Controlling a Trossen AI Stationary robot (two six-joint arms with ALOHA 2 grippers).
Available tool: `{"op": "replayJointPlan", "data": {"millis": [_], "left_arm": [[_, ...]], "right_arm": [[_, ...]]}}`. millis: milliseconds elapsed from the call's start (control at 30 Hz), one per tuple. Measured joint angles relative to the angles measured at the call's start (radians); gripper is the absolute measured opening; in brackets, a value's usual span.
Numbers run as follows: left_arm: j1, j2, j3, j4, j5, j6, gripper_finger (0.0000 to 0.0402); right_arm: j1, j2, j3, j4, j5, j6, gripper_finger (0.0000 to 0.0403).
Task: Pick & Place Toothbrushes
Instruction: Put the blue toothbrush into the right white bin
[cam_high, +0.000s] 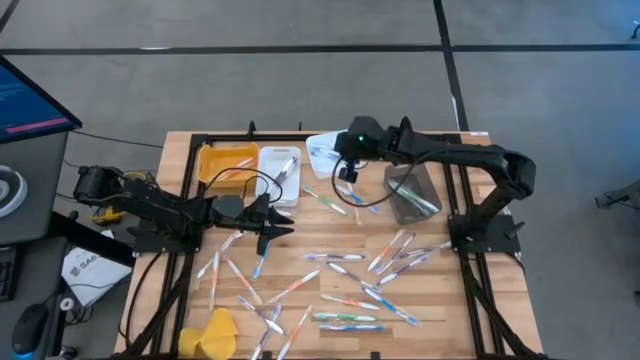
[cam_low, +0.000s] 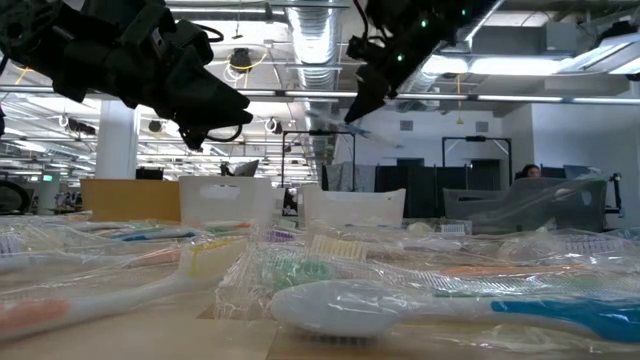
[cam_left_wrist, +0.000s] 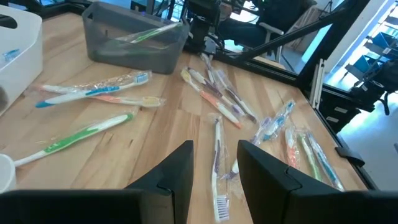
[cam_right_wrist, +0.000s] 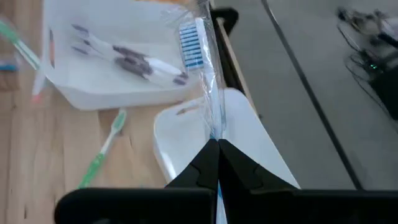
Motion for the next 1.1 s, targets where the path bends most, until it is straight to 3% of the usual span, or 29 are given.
{"op": "replayJointPlan", "data": {"millis": [233, 467, 800, 1100], "left_arm": [[-0.024, 0.0, 0.0, -0.001, 0.0, -0.003, 0.0117], [-0.098, 0.0, 0.0, 0.0, -0.001, -0.028, 0.0117], [-0.134, 0.0, 0.0, 0.006, -0.089, -0.025, 0.0117], [-0.134, 0.0, 0.0, 0.018, -0.093, 0.06, 0.0117]], "right_arm": [[-0.071, 0.0, -0.115, 0.245, -0.044, -0.045, 0.0], [-0.15, 0.021, -0.153, 0.354, -0.194, -0.016, 0.0], [-0.172, 0.172, -0.139, 0.345, -0.222, 0.029, 0.0], [-0.181, 0.191, -0.11, 0.242, -0.164, 0.073, 0.0]]}}
